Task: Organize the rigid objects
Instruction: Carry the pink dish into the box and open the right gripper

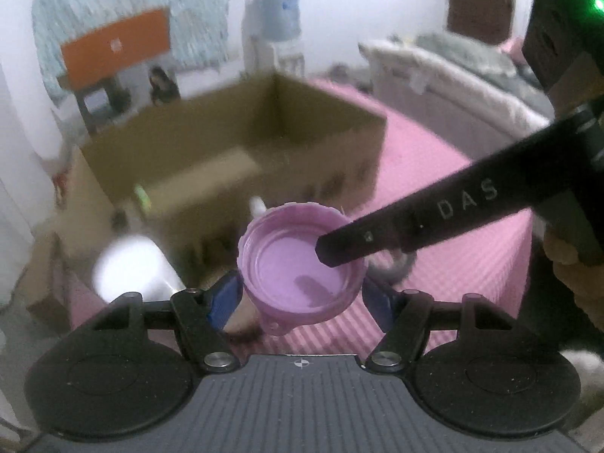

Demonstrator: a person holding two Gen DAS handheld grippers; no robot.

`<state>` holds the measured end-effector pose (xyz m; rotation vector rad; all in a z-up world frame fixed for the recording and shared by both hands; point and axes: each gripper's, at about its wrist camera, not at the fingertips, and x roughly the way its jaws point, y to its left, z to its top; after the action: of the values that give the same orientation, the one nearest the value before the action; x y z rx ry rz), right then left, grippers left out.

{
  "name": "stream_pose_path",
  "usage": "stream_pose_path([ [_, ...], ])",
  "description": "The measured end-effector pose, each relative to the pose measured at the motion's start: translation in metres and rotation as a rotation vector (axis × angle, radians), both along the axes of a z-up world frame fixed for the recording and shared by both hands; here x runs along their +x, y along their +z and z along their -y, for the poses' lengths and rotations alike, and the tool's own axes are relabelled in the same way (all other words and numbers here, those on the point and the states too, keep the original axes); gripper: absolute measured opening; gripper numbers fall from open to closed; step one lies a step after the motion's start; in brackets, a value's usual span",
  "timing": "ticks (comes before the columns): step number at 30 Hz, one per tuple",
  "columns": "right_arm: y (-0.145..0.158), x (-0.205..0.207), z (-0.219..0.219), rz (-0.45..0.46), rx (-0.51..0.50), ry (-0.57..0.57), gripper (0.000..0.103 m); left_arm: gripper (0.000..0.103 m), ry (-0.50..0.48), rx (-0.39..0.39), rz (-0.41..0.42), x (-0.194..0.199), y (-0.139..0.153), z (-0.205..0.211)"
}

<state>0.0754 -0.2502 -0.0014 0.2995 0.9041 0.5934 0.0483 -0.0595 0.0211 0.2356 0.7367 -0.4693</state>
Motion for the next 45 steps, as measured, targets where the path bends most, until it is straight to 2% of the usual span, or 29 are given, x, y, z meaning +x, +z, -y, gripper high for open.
stream_pose_path([
  [7,0.064,0.016,-0.018,0.152,0.022,0.060,0.028,0.070,0.052,-0.015,0.095,0.019,0.056,-0.018],
  [11,0.084,0.048,-0.032,0.168,0.024,0.112,0.028,0.070,0.080,-0.004,0.075,0.050,0.068,-0.029],
  [15,0.080,0.098,-0.049,0.087,0.012,0.160,0.028,0.070,0.108,0.003,-0.047,0.095,0.058,-0.042],
  [20,0.044,0.163,-0.069,-0.121,0.000,0.203,0.028,0.070,0.133,0.019,-0.252,0.145,0.028,-0.053],
  [24,0.009,0.199,-0.079,-0.292,0.002,0.218,0.028,0.070,0.128,0.092,-0.359,0.168,0.007,-0.049],
  [28,-0.015,0.221,-0.092,-0.401,-0.017,0.265,0.029,0.071,0.106,0.180,-0.395,0.169,-0.005,-0.048],
  [32,-0.033,0.227,-0.102,-0.497,-0.014,0.309,0.029,0.072,0.095,0.207,-0.439,0.174,-0.012,-0.051],
  [34,-0.043,0.236,-0.107,-0.534,-0.018,0.323,0.029,0.073,0.100,0.202,-0.460,0.176,-0.009,-0.051],
  [41,-0.058,0.235,-0.119,-0.600,-0.055,0.368,0.032,0.088,0.096,0.169,-0.498,0.177,-0.003,-0.049],
  [45,-0.055,0.233,-0.116,-0.592,-0.049,0.348,0.042,0.089,0.105,0.147,-0.469,0.172,0.006,-0.051],
])
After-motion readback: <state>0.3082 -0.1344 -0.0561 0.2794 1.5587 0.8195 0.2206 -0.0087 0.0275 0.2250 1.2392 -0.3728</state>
